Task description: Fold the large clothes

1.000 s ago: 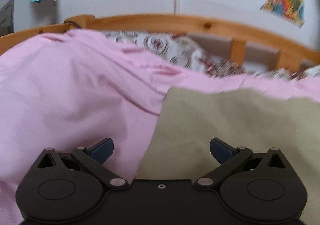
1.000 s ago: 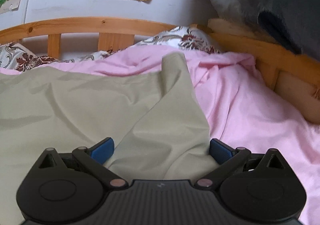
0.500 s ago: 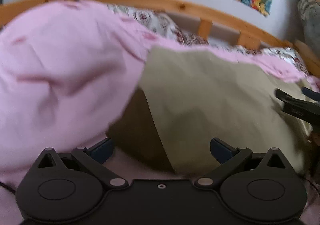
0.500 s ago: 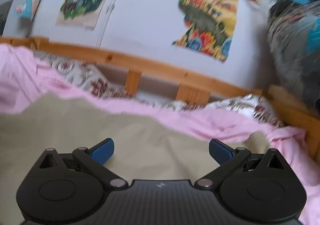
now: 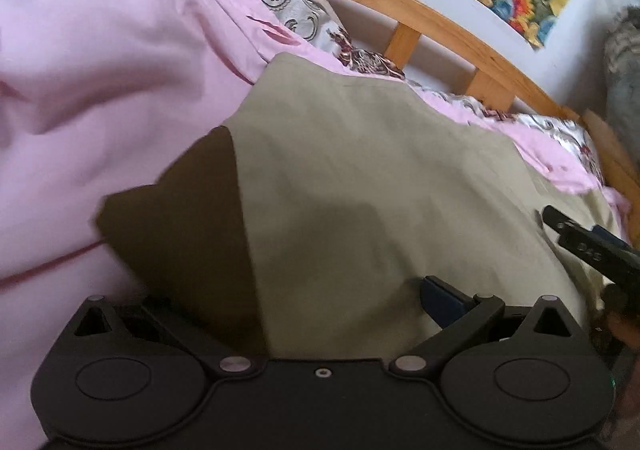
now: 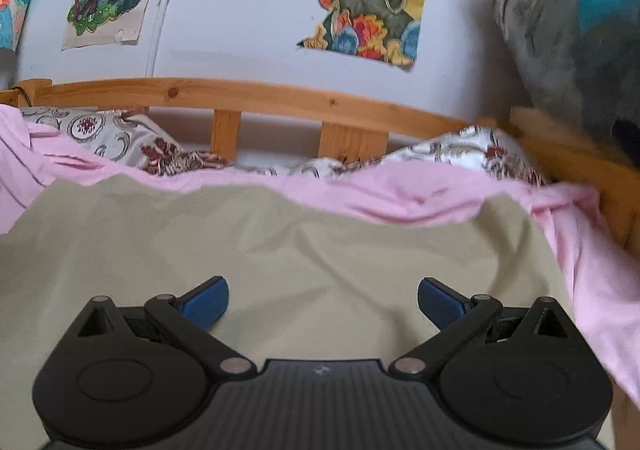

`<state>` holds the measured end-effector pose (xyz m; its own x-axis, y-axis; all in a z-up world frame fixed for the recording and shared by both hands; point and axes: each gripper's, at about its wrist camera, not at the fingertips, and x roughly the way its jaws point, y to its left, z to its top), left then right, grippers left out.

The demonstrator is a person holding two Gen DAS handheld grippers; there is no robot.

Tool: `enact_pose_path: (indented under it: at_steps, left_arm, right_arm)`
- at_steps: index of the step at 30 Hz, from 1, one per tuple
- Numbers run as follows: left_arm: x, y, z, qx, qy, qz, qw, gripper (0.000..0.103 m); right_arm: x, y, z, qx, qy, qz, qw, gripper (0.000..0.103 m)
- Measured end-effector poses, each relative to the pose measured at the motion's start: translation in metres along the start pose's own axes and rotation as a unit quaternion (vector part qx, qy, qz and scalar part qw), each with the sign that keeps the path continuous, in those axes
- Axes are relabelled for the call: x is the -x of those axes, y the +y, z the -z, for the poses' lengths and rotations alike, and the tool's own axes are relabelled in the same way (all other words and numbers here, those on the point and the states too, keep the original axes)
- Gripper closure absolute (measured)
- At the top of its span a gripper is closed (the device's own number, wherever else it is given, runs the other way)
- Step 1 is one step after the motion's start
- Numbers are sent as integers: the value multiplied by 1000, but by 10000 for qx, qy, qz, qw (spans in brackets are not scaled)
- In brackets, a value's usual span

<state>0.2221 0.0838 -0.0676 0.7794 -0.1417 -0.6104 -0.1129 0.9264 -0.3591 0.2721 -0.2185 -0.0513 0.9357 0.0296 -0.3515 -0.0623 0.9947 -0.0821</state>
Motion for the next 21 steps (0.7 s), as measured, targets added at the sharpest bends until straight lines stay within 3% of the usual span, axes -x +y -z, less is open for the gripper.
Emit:
enact_pose_path:
  at_steps: [4,8,14,21]
  left_arm:
    - [-9,-1,2,146,-313,-68,9994,1]
    - [-4,4,5,209,-462,53,9987,1]
    - [-4,5,3,336,-544,93,9979,2]
    - [9,-8,5,210,-881,-205,9957,32]
  right_arm:
    - [-11,11,-12,281,-155,1,9995,0]
    - [-34,26,3,648,346,-130,9972,0]
    - [-40,25,14,485,380,-184,9979,0]
    - [-38,25,13,497,326,-150,9981,0]
